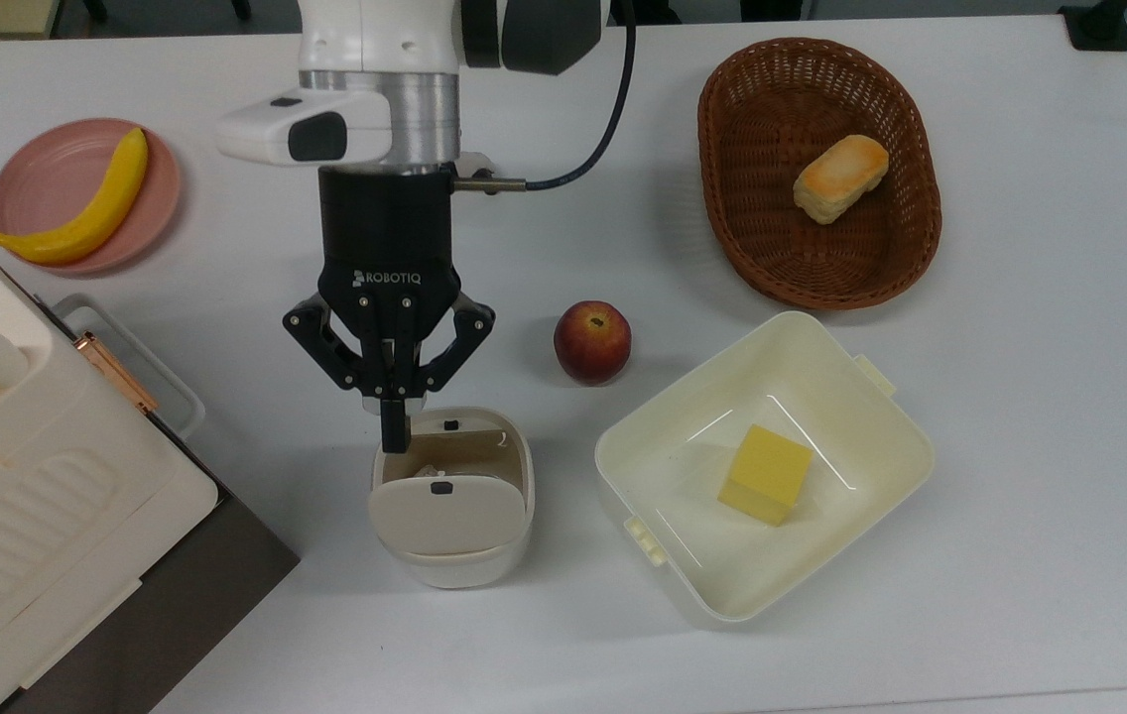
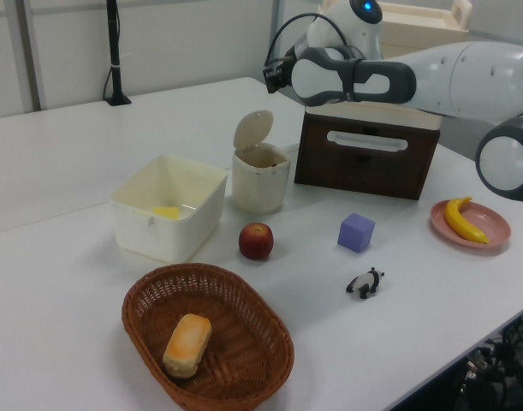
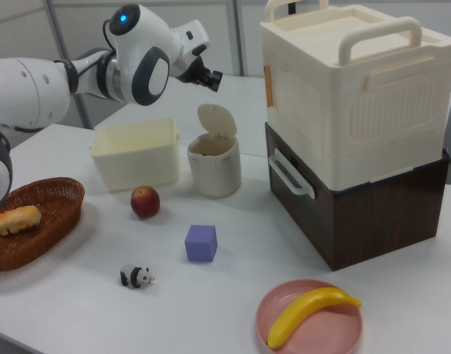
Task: Close the trash can
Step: 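Lower the gripper against the raised lid and push it forward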
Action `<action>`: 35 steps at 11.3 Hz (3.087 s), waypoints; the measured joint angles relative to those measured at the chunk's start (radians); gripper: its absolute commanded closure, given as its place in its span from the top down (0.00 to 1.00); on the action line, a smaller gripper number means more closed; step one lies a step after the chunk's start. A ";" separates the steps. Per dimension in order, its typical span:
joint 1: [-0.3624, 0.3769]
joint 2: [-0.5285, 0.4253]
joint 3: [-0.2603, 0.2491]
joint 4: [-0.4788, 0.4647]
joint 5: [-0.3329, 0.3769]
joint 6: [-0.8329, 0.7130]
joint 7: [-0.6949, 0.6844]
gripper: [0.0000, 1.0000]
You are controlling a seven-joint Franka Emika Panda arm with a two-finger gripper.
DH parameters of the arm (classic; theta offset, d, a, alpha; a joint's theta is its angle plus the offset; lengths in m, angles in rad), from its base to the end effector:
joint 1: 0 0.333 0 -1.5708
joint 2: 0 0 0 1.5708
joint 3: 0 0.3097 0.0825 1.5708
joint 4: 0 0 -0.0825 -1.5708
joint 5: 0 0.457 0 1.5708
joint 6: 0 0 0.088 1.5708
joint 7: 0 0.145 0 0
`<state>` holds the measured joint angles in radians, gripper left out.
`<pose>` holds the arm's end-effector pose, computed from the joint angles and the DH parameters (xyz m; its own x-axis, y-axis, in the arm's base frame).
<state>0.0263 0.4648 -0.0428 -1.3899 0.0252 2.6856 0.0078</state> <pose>0.8407 -0.0074 0.4916 0.6735 -0.0243 0.7387 -0.0243 -0.9996 -0.0108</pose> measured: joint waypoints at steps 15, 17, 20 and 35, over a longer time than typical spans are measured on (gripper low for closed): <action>0.009 0.090 -0.006 0.050 -0.003 0.007 -0.001 0.00; 0.030 0.094 -0.027 0.051 -0.003 0.008 -0.001 0.00; 0.042 0.099 -0.034 0.051 -0.003 0.008 -0.001 0.00; 0.037 0.030 -0.005 -0.068 -0.015 0.008 -0.026 0.00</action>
<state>0.0630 0.4944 -0.0477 -1.4578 0.0103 2.6931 -0.0182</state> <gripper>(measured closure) 0.991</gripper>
